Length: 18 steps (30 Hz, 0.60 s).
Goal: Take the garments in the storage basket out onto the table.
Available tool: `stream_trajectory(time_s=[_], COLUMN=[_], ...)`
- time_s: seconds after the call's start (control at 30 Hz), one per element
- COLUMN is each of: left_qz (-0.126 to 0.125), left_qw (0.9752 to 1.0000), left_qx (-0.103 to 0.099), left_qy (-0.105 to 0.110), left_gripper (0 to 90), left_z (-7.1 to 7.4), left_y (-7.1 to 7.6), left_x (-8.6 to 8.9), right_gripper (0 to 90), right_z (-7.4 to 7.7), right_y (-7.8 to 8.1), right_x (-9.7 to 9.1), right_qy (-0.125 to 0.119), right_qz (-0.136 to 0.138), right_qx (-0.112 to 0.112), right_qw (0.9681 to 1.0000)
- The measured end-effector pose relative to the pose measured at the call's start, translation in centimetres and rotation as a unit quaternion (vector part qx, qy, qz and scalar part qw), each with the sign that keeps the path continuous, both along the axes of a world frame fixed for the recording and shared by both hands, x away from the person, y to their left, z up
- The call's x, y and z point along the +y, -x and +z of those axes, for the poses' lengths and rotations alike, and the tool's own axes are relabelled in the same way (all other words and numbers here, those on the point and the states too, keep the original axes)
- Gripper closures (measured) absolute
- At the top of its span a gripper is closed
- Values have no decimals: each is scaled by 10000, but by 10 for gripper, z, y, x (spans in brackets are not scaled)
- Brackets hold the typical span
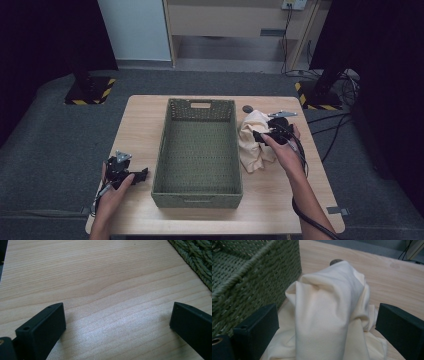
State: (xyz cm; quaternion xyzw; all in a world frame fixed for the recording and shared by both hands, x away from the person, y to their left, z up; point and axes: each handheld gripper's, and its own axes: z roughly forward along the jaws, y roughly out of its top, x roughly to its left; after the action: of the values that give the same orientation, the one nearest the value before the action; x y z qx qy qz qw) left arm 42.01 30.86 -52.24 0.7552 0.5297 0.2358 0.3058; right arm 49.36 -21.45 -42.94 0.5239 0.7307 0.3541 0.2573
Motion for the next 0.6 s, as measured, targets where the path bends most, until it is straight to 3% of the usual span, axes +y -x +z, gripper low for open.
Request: stream_trajectory(time_s=[0.13,0.6], left_qz=[-1,-1], left_qw=[10000,10000], left_qx=[0,1], left_qy=[-1,0], left_gripper=[0,0], left_z=[0,0], left_y=[0,0], left_x=[0,0], right_gripper=[42,43], right_z=[6,9], right_y=[7,31], right_x=[-2,-2], right_qy=[-6,-141], right_qz=[51,218], right_qx=[-157,-327], right_qw=[9999,9991])
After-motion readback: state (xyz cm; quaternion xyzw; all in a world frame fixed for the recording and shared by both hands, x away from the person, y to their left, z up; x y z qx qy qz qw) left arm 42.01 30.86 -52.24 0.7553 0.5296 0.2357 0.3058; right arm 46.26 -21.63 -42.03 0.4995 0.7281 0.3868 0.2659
